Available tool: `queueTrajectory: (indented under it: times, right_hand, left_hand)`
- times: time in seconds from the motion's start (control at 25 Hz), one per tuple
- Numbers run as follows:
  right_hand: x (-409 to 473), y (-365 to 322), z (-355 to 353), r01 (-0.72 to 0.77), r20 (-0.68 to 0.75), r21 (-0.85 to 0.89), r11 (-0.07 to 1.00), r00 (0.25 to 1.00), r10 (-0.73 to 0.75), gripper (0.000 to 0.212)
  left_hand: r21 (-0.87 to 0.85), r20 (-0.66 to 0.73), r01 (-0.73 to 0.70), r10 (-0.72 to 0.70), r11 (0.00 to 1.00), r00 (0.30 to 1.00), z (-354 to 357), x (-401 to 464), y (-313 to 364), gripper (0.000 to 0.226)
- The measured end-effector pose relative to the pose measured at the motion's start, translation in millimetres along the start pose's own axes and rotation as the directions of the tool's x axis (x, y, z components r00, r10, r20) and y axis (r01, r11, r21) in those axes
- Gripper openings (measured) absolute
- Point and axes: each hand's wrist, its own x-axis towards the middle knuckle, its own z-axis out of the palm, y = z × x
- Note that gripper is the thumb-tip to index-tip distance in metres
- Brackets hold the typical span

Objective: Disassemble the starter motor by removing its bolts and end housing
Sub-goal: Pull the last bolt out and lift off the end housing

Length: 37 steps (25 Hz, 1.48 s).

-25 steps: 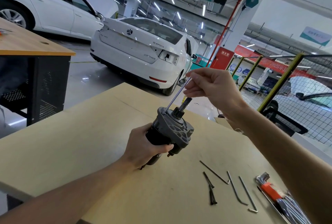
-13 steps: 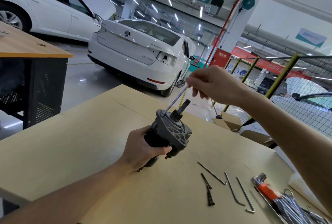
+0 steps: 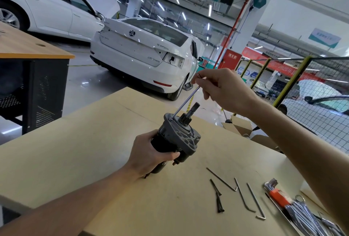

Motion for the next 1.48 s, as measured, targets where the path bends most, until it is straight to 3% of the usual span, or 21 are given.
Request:
queueTrajectory:
  times: [0.24,0.4,0.56,0.64,0.76,0.88,0.96,1.12,1.32,1.48]
  right_hand:
    - [0.3,-15.3,3.9,-0.165,0.089,0.172,0.971,0.984,0.151,0.051]
    - [2.6,-16.4,2.4,-0.205,0.101,0.107,0.973,0.976,0.195,0.051]
    - [9.0,-11.7,-7.6,-0.432,0.322,0.292,0.853,0.885,0.337,0.042]
    - [11.2,-8.4,-9.8,-0.455,0.369,0.311,0.834,0.867,0.335,0.034]
    - [12.1,-5.8,-11.5,-0.352,0.393,0.215,0.911,0.885,0.25,0.032]
    - [11.4,-7.4,-16.9,-0.087,0.444,-0.03,0.996,0.891,0.091,0.035]
    - [14.4,-8.9,-24.4,0.07,0.518,-0.163,0.984,0.855,0.025,0.029]
    - [21.2,-15.3,-30.1,0.254,0.589,-0.292,0.922,0.808,-0.036,0.027]
    - [22.2,-13.5,-22.5,0.444,0.552,-0.549,0.708,0.829,-0.092,0.022]
    - [15.8,-16.5,-16.9,0.473,0.479,-0.645,0.601,0.862,-0.165,0.025]
  left_hand:
    - [0.003,0.005,-0.004,0.004,1.0,1.0,0.3,-0.2,1.4,0.046]
    - [0.013,0.006,-0.001,0.001,1.0,1.0,0.3,-0.9,2.4,0.044]
    - [0.033,0.007,0.005,-0.006,0.999,1.0,0.3,-0.3,3.2,0.053]
    - [0.047,0.015,0.01,-0.011,0.999,1.0,0.1,-0.3,3.8,0.058]
    - [0.047,0.018,0.017,-0.018,0.999,1.0,0.6,-0.5,4.7,0.059]
    - [0.047,0.019,0.029,-0.03,0.998,0.999,0.2,-0.7,4.7,0.056]
    - [0.048,0.026,0.023,-0.024,0.999,0.999,0.3,-0.8,4.0,0.055]
    - [0.06,0.028,0.023,-0.024,0.998,0.999,-0.8,-0.1,2.4,0.052]
    - [0.07,0.024,0.02,-0.022,0.997,0.999,-0.4,-0.2,0.2,0.047]
    - [0.068,0.028,0.018,-0.02,0.998,0.999,0.0,0.4,-0.4,0.051]
